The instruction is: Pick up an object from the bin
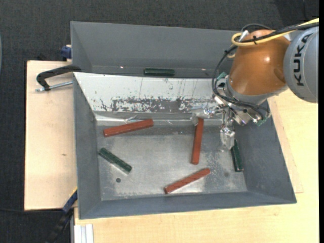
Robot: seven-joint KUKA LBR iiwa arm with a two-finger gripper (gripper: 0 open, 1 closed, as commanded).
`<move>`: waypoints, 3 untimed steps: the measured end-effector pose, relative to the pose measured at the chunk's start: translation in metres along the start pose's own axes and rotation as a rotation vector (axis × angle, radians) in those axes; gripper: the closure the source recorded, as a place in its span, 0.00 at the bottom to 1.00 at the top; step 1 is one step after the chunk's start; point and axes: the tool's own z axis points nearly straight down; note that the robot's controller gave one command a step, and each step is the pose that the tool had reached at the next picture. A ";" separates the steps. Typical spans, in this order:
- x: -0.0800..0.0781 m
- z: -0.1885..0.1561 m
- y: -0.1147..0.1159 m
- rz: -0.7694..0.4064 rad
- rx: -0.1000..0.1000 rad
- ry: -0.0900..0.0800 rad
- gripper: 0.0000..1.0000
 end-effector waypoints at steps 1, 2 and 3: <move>0.003 0.051 0.012 -0.264 0.001 -0.001 0.00; -0.008 0.074 0.001 -0.480 0.001 -0.004 1.00; -0.008 0.074 0.001 -0.480 0.001 -0.004 1.00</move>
Offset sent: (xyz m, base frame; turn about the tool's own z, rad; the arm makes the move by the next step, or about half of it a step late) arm 0.0046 0.0040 -0.0746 -0.4836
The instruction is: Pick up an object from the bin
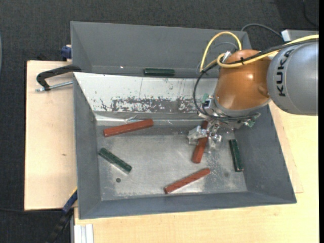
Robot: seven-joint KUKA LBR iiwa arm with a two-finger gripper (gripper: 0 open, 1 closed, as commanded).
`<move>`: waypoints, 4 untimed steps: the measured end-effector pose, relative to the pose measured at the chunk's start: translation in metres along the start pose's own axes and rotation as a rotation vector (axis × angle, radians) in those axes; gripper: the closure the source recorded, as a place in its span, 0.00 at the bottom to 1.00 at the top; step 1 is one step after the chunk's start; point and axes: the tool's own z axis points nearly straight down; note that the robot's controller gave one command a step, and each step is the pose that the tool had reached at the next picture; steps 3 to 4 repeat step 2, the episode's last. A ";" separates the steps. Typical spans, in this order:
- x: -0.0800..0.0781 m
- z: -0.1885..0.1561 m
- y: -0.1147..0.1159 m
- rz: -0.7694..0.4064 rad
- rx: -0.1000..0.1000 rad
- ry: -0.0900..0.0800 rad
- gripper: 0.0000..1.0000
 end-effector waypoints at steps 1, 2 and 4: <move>0.000 -0.001 0.000 0.001 0.000 0.000 1.00; 0.000 -0.006 0.001 0.001 -0.004 0.001 1.00; 0.000 -0.006 0.001 0.001 -0.004 0.001 1.00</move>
Offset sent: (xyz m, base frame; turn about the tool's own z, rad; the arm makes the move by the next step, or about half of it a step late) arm -0.0001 -0.0001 0.0600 0.0000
